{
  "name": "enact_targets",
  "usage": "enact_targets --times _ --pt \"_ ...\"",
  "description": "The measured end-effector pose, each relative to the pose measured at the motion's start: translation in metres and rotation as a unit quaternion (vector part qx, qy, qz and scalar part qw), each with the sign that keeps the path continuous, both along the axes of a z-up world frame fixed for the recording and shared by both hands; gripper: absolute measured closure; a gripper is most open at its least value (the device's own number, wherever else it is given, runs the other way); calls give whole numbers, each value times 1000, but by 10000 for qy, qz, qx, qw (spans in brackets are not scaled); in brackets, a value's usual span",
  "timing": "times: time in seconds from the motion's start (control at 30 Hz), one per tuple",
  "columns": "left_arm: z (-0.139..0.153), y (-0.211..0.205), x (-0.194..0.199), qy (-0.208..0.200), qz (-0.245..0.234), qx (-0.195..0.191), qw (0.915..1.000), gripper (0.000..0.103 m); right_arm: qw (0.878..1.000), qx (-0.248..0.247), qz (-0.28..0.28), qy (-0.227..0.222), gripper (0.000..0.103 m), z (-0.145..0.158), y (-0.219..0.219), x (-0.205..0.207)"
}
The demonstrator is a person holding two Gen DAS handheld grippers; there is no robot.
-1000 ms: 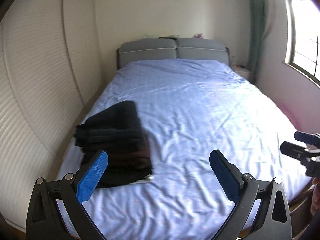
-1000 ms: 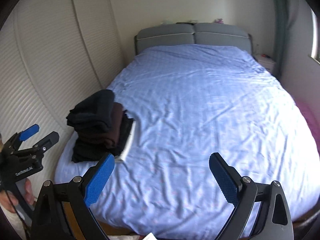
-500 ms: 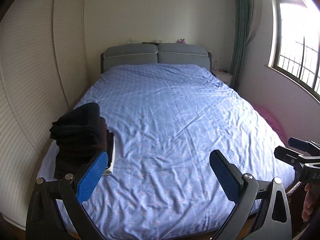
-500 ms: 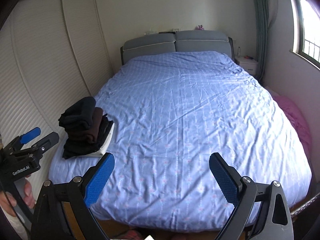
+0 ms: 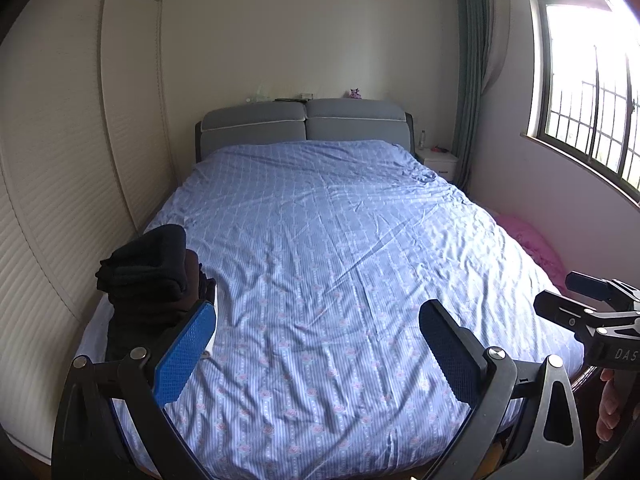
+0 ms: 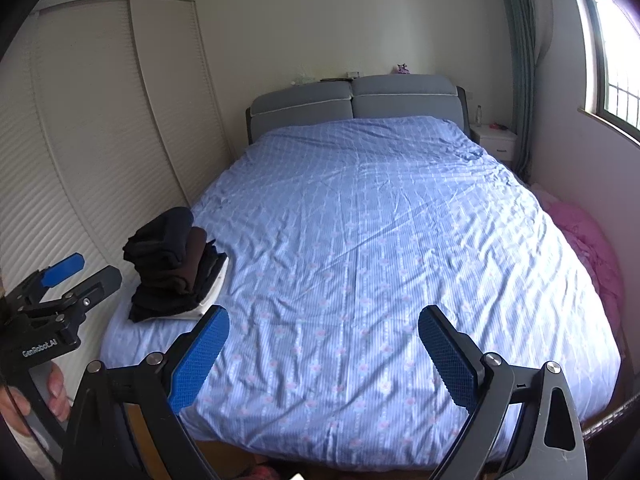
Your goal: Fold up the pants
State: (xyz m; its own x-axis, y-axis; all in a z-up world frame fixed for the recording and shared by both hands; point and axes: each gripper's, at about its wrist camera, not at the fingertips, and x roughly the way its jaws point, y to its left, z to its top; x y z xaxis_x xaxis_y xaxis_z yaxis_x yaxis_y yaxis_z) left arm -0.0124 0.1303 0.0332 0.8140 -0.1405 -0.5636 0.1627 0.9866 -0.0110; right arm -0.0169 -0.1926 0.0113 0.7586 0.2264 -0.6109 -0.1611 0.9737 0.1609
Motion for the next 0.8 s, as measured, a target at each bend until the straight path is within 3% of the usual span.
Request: enact_targets --times 0.8 --pt "3 -4 -9 77 -113 -218 9997 0 10000 36 70 -39 7 2 -2 -4"
